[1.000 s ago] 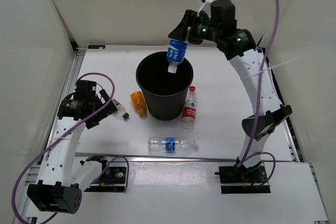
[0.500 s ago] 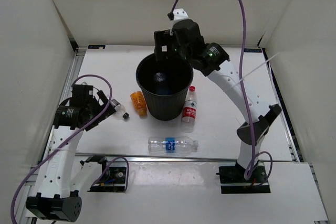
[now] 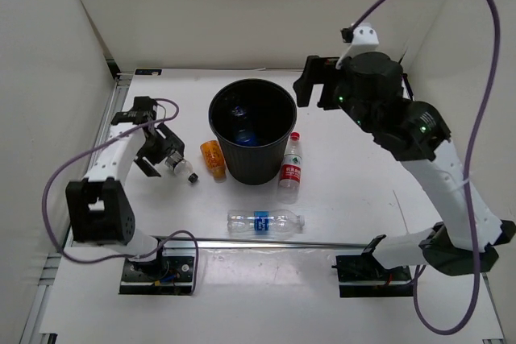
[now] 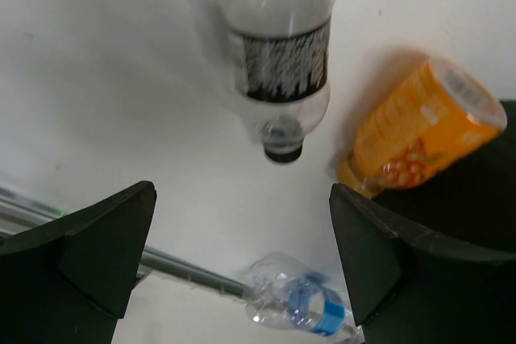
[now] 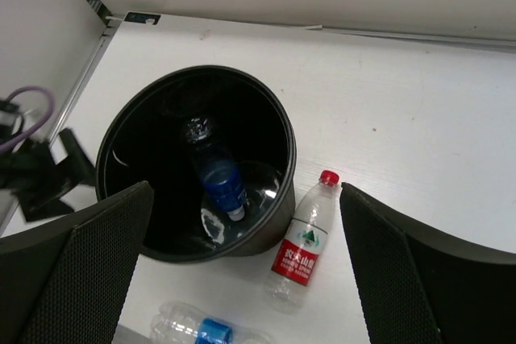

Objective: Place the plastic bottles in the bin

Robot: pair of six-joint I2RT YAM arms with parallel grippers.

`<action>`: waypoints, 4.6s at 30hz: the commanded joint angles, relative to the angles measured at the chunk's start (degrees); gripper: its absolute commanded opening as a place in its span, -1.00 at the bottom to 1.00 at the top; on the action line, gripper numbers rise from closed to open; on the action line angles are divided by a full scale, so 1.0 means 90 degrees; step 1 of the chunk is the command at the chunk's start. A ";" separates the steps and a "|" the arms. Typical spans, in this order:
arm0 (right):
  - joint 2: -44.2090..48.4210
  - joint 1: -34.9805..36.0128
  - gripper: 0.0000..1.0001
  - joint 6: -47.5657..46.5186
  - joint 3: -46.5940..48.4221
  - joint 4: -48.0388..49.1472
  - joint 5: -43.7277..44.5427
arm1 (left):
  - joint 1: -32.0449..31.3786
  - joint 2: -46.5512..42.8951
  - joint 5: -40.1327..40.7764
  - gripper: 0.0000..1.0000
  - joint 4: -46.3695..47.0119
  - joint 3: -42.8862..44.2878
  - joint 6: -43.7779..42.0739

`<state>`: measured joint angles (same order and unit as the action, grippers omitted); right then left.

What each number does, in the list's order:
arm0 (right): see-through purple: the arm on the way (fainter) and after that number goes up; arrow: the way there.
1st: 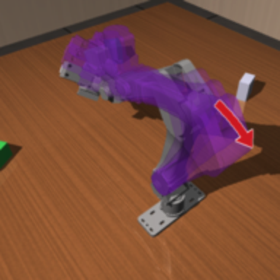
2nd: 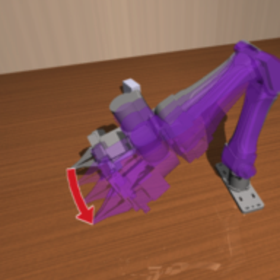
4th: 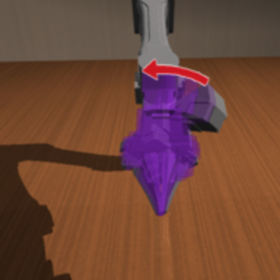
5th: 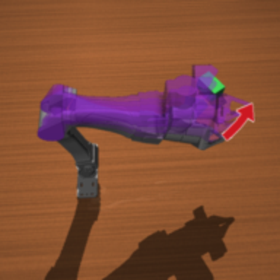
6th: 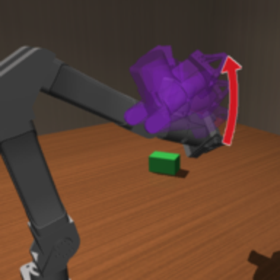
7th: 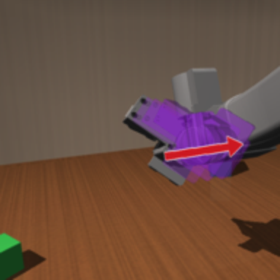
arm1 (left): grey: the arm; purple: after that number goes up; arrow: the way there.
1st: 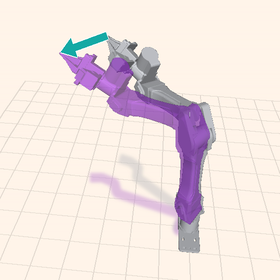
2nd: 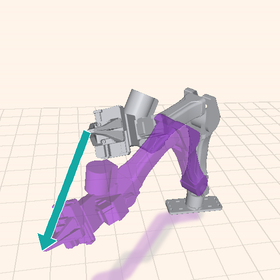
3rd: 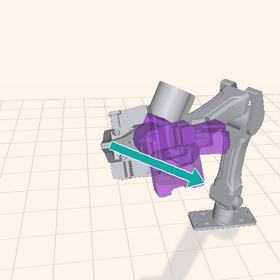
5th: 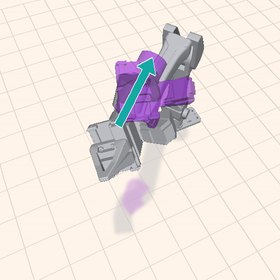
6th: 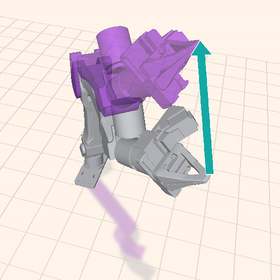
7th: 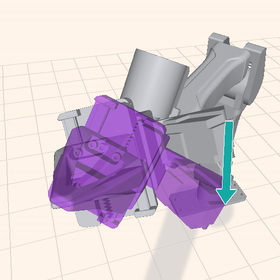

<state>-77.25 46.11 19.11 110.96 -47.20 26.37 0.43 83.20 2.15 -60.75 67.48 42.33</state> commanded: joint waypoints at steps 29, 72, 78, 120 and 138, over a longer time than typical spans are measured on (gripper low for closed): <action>0.1329 -0.0787 1.00 0.0259 -0.1421 -0.1084 -0.1592 | -0.0233 0.2720 0.0248 -0.40 0.0472 0.1778 -0.0054; 0.1260 -0.0914 1.00 0.0542 -0.1987 -0.1151 0.0068 | -0.4121 0.1958 0.2004 1.00 0.0061 0.6811 -0.1239; 0.1055 -0.0914 1.00 0.0679 -0.1987 -0.1220 0.0078 | -0.2579 0.0454 0.2087 1.00 0.0187 0.3492 0.0050; 0.0879 -0.0914 1.00 0.0073 -0.1547 -0.1162 -0.0020 | -0.0594 0.2532 -0.3403 1.00 0.4104 0.0021 -0.1949; 0.0820 -0.0914 1.00 0.0005 -0.1547 -0.1162 0.0039 | -0.0292 0.2222 -0.3394 0.12 0.4104 -0.0516 -0.1695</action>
<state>-69.93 37.93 20.34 94.94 -58.59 25.43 -3.11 106.78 -29.15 -23.38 64.42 26.79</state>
